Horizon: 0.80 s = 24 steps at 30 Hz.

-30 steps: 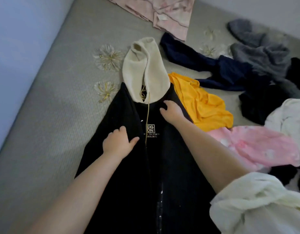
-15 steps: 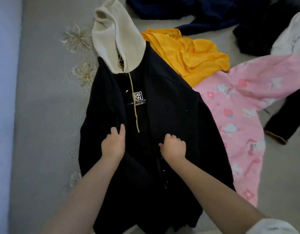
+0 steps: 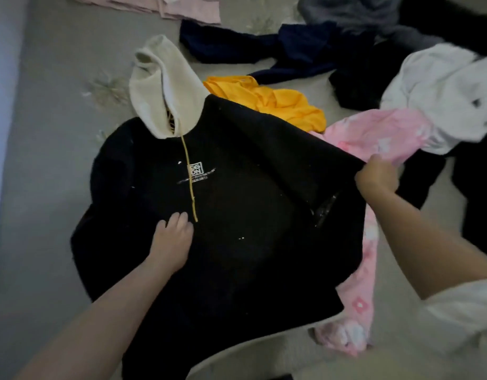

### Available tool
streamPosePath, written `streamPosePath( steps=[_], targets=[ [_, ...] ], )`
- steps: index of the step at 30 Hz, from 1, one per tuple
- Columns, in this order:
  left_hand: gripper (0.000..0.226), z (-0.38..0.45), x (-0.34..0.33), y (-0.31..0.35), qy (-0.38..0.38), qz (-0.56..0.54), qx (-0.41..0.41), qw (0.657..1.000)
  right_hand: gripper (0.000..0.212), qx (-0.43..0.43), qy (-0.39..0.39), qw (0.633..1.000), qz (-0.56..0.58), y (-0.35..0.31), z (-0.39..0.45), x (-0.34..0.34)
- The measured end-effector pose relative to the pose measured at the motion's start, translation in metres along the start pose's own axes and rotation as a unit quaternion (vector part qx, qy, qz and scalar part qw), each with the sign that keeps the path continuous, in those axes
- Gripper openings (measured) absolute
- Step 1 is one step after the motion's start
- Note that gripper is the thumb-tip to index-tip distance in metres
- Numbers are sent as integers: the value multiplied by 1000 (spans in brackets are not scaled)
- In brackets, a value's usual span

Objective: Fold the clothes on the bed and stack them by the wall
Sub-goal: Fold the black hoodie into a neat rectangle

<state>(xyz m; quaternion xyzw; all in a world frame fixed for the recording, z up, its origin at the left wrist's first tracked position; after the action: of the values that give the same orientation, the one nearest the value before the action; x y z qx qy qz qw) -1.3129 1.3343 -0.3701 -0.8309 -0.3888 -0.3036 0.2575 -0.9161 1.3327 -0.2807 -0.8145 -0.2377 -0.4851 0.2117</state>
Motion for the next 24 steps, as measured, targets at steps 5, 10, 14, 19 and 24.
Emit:
streamPosePath(
  steps=[5, 10, 14, 19, 24],
  targets=[
    [57, 7, -2, 100, -5, -115, -76, 990, 45, 66, -33, 992, 106, -8, 26, -11],
    [68, 0, -27, 165, -45, -172, -109, 978, 66, 375, -221, 879, -195, -19, -48, -140],
    [86, -32, -73, 201, -93, -198, -101, 971, 84, 500, -319, 690, -416, 63, -134, -222],
    [87, -65, -128, 216, -144, -197, -10, 970, 61, 489, -284, 661, -494, 104, -142, -233],
    [77, -66, -127, 211, -100, -229, 38, 967, 25, 582, -194, 656, -439, 78, -159, -202]
  ],
)
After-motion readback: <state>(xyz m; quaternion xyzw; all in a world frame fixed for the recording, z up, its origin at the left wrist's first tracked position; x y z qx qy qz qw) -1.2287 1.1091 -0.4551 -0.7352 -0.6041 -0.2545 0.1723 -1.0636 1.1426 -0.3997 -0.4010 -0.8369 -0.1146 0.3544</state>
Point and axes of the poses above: each hand's wrist, its own z-axis towards the middle knuckle, its own x-axis out of the back of the hand, y = z × x, the point moved 9 cm from there along z, towards the middle knuckle, and after that the axes turned 15 degrees about -y, right-handed, at the moved point
